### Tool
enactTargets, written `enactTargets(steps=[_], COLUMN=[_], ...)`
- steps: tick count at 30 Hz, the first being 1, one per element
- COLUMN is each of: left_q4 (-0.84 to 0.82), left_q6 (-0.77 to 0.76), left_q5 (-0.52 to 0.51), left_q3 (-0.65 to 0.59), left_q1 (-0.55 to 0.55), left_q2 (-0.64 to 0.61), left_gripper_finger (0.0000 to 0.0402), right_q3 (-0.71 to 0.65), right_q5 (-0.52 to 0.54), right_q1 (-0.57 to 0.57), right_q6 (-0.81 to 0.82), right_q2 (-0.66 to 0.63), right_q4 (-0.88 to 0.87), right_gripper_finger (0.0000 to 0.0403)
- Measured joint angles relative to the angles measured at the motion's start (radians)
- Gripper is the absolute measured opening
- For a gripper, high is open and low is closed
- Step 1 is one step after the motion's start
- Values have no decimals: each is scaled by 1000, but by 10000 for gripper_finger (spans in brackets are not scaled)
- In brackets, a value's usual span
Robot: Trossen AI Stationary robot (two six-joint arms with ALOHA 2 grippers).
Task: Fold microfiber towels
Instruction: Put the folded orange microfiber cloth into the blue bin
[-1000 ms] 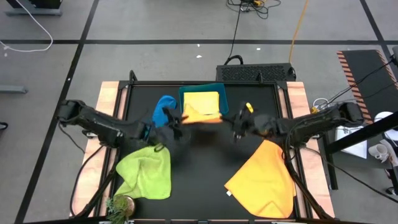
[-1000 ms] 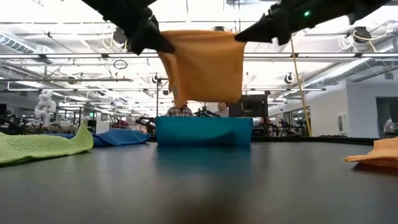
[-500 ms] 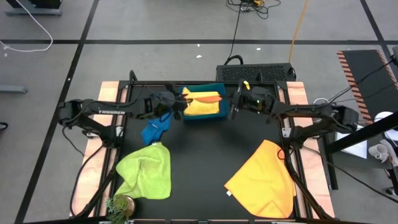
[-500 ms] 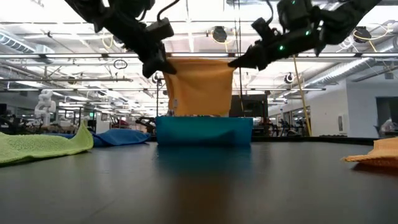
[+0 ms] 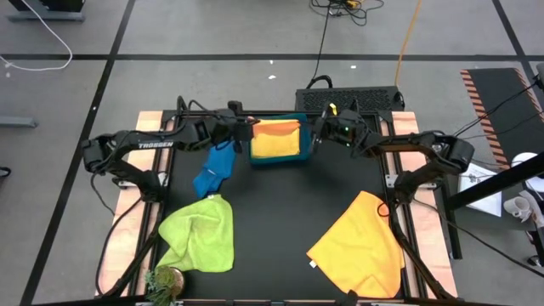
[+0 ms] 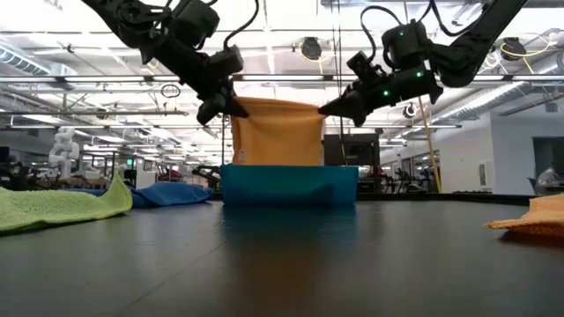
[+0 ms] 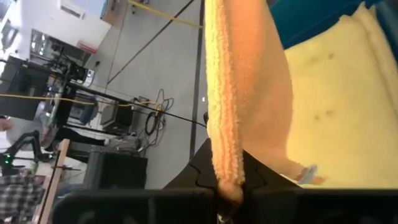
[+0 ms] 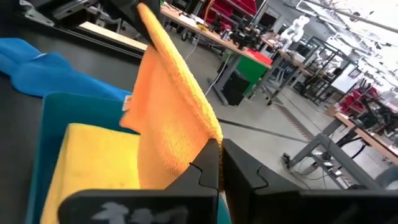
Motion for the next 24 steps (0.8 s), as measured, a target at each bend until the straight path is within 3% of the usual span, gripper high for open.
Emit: enactTargets(steps=[5,10,16,24], left_q4=[26,7,8,107], left_q6=[66,114,112,174], left_q5=[49,13,44,76], left_q3=[-1,-10,-7,-3], left_q1=[46,108,137,105], left_q2=[24,54,75,72], left_gripper_finger=[10,14,7,13], right_q3=[1,-6,-3,-1], right_q5=[-1,70,-45,-275], right_q1=[-33,-105,-188,-194], right_q6=[-50,-61,1,120], right_q2=[13,18,17,14], right_q4=[-5,-33,-50,57], right_gripper_finger=[1,2,2,0])
